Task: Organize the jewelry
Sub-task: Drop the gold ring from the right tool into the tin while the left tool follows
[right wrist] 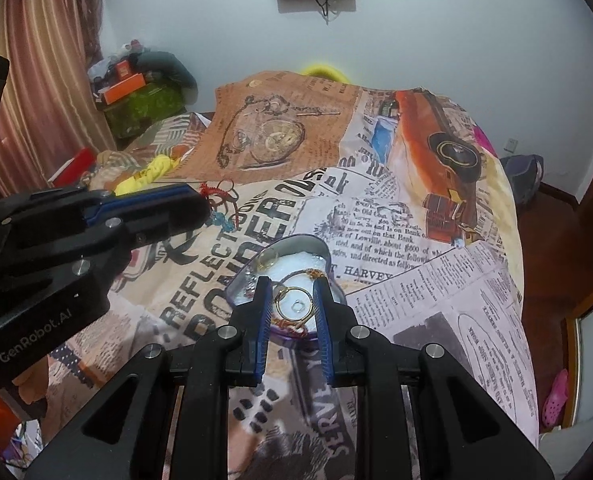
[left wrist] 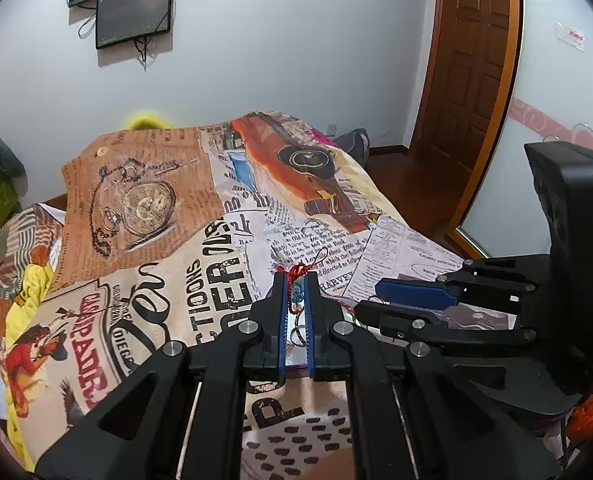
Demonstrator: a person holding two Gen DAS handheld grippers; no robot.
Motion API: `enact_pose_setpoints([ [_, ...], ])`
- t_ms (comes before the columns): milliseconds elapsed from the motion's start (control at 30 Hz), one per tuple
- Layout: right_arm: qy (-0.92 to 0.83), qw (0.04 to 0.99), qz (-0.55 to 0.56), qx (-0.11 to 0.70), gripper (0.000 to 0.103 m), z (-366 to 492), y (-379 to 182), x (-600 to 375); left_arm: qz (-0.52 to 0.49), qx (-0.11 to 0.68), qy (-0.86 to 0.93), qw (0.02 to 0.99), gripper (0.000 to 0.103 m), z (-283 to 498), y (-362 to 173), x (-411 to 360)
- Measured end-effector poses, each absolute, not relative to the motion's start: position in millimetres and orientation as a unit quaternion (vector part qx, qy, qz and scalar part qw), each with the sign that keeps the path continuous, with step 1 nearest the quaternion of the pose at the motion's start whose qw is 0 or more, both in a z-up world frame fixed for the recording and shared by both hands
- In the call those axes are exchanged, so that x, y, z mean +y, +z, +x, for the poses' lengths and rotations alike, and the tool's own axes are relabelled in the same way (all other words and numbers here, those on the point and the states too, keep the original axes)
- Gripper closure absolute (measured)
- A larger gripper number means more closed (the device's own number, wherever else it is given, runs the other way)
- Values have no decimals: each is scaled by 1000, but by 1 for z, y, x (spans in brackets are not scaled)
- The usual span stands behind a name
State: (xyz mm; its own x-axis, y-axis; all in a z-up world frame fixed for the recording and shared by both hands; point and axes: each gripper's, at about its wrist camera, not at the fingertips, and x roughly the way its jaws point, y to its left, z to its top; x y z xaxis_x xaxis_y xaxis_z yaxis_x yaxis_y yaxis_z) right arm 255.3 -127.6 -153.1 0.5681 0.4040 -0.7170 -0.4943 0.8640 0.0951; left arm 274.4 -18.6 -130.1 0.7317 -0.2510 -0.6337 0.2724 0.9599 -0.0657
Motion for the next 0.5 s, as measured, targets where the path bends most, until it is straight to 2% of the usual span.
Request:
enact_pose_setpoints([
  [500, 260, 872, -51, 412, 84, 279, -170, -131, -8, 399, -150, 905, 97, 306, -177, -20],
])
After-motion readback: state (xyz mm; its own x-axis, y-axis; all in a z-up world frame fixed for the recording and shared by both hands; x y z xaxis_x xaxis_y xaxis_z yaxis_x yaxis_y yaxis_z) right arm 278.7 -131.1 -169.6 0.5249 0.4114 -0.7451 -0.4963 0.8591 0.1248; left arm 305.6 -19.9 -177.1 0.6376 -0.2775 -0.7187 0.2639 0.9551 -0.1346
